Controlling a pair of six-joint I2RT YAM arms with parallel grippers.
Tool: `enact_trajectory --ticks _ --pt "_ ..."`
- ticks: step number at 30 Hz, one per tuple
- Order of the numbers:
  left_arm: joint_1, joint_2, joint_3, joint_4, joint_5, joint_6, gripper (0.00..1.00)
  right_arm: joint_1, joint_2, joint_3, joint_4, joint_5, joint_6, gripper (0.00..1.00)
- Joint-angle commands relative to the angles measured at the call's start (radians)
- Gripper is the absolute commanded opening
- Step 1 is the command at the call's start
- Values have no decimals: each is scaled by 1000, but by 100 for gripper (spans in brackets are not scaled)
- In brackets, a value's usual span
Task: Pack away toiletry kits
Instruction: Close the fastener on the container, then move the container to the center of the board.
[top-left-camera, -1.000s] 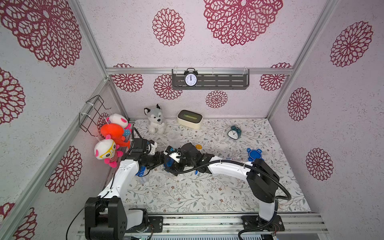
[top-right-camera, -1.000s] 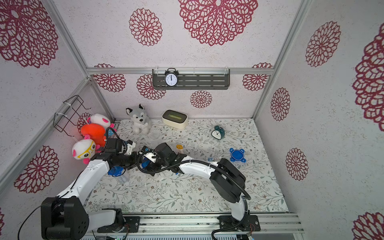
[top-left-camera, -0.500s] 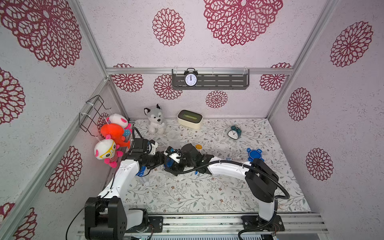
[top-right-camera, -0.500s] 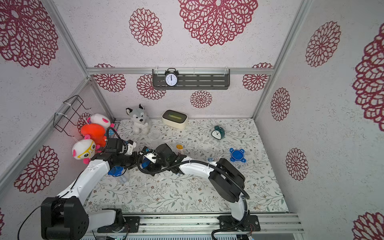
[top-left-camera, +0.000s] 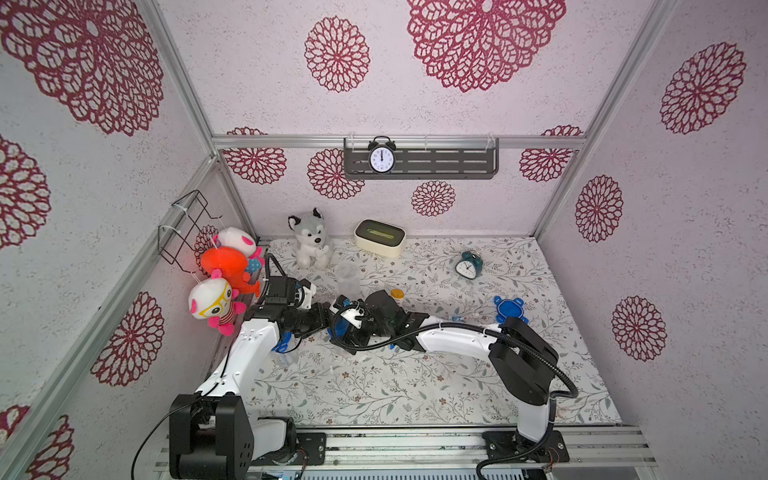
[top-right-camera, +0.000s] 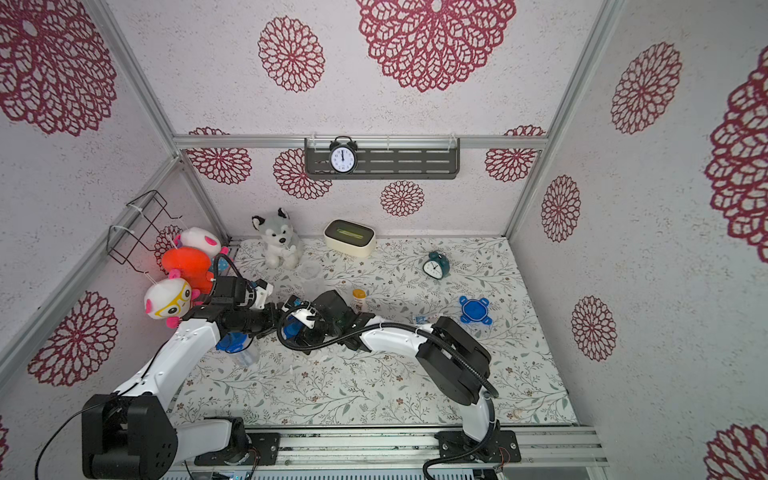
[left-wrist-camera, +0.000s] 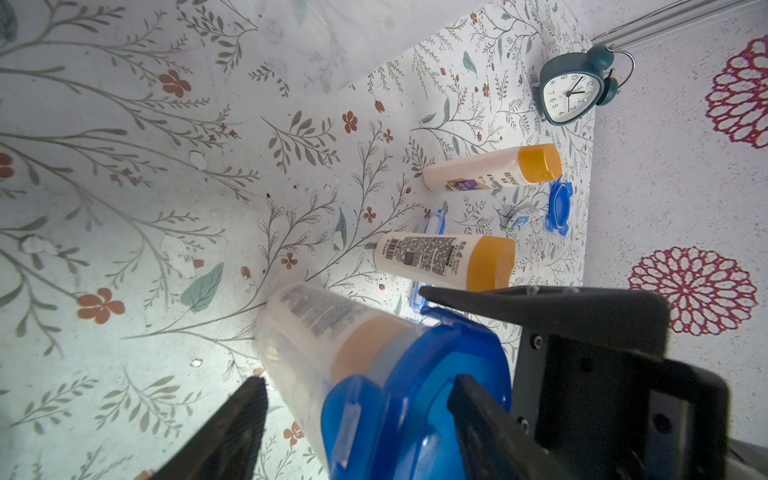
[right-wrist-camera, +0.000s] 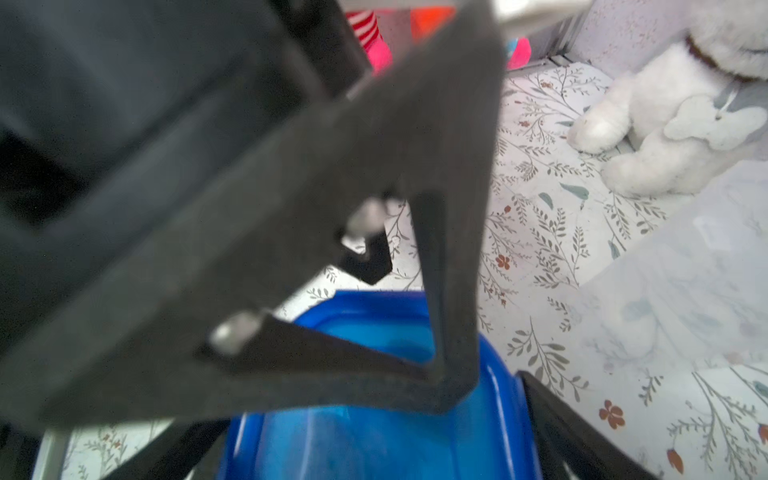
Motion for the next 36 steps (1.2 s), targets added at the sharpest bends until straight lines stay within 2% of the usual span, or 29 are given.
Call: enact_trajectory --ticks 1,8,10,13,17,20,24,29,36 --pt "-10 29 -6 -65 -100 25 73 -1 -102 -14 -22 64 -28 99" --pt "-40 5 49 -84 -175 3 75 -2 -374 -145 0 79 -39 99" --pt "-66 2 87 -107 -215 2 80 -8 -468 -203 2 99 -31 99" --pt "-128 -6 172 -156 -331 14 97 -47 -596 -280 0 149 39 99" --pt "-219 -18 265 -187 -411 36 98 -173 -688 -323 -115 226 190 99" --pt "-304 -19 319 -226 -433 90 98 -307 -702 -349 -211 179 303 99" --pt "-407 -26 341 -274 -532 209 98 -462 -711 -407 -226 34 391 99" --pt "-442 -10 340 -291 -561 321 98 -541 -730 -451 -213 -60 406 99" --pt "-468 137 451 -447 -644 338 98 -596 -760 -490 -177 -128 421 99"
